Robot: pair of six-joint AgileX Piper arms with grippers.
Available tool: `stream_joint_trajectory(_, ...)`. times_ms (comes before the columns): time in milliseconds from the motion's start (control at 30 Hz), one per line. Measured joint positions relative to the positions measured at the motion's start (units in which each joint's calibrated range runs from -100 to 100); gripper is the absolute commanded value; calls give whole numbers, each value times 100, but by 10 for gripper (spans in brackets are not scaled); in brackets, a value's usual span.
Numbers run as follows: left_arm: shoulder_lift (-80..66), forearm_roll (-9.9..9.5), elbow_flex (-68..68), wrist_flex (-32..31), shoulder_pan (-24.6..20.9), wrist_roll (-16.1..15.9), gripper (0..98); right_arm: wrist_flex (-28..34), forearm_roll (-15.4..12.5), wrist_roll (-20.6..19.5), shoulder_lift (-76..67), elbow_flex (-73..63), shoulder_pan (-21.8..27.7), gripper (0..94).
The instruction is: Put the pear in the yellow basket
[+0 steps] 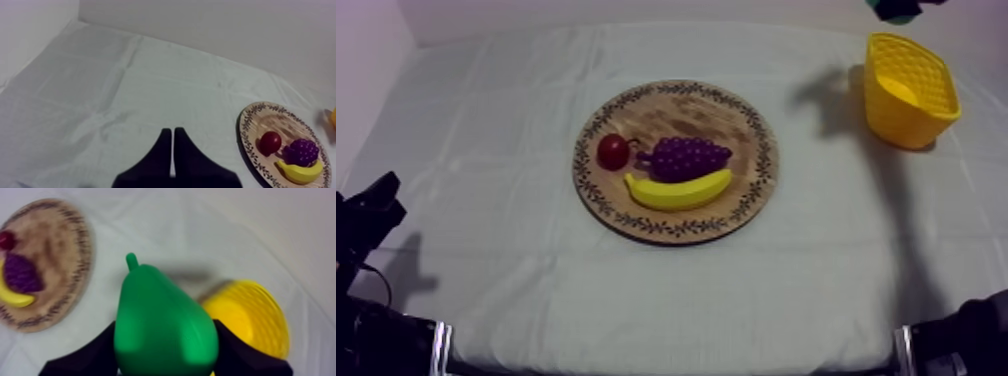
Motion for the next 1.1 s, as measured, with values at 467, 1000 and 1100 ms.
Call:
stream_joint_trajectory(467, 0, 0, 0, 0, 0, 0, 1, -519, 242, -124, 1203, -337, 810, 452)
stream_joint_trajectory(1000, 0, 0, 0, 0, 0, 0, 1, -946, 496, -399, 821, 685, 769, 744)
stream_joint_trajectory(1100, 0, 0, 0, 0, 0, 0, 1, -1116, 496, -426, 301, 1127, 761, 713)
